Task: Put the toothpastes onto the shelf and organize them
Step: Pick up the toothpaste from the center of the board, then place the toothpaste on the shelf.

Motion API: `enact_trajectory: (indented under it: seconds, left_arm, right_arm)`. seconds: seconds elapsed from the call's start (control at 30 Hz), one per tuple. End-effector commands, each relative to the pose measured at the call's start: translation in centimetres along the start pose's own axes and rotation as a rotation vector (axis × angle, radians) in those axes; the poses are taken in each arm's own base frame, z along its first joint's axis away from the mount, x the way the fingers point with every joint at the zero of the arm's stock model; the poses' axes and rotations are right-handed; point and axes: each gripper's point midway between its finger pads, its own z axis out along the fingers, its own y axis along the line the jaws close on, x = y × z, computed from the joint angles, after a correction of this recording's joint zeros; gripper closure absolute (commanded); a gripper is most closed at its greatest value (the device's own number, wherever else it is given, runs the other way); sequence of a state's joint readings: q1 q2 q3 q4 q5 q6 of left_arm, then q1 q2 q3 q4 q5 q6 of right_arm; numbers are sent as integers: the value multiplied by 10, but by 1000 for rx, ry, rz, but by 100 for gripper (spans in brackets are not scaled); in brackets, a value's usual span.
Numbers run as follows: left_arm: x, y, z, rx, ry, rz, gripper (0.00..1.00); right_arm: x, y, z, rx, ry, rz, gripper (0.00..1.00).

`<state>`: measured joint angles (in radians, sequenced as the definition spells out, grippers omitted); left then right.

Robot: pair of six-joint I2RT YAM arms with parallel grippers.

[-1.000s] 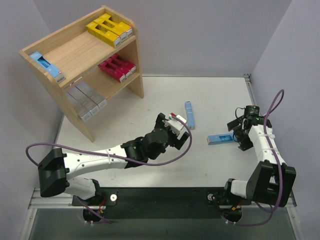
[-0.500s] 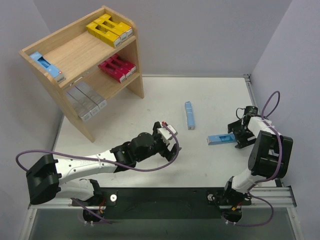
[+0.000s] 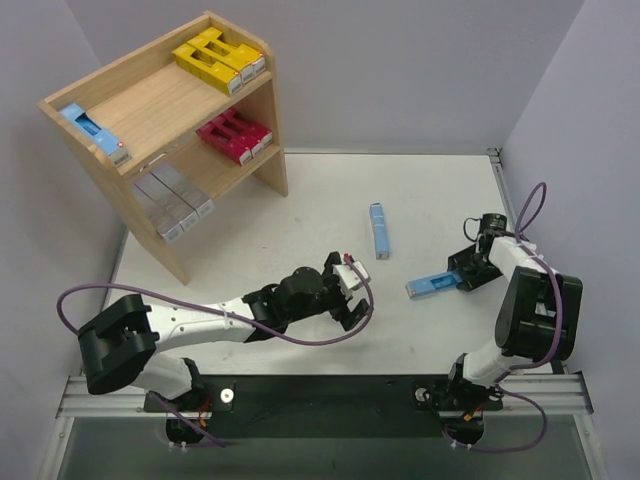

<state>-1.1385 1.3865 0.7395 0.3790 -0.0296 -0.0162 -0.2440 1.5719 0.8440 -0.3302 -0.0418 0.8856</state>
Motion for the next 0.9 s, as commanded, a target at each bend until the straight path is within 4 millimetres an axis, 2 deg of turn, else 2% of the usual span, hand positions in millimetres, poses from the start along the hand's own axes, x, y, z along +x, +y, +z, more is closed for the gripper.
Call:
enact_trajectory:
  seconds: [0.0,0.13,0.27,0.4,0.47,0.67,0.87]
  left_arm:
    - [-34,-16,18,67,-111,62,3]
    - [-46,-20,33,51,-141,112,3]
    - [-47,-25,46,36,-151,158,3]
    - [-34,-29,58,7,-143,220,3]
    - [-34,-29,61,-30,-158,243,3]
    - [-18,-12,62,-191,-188,329,3]
    - [-14,3,64,-343,-205,374,3]
  right_arm:
    - [19,12,-32,-74,9,-57,58]
    - [36,27,-60,-145,6,-129,59]
    - [56,43,-84,-220,9,-192,59]
    - [74,56,-106,-301,27,-219,59]
    - [79,63,-114,-329,30,-236,59]
    - [91,73,-133,-396,59,-248,60]
    - [98,77,-144,-433,64,-261,60]
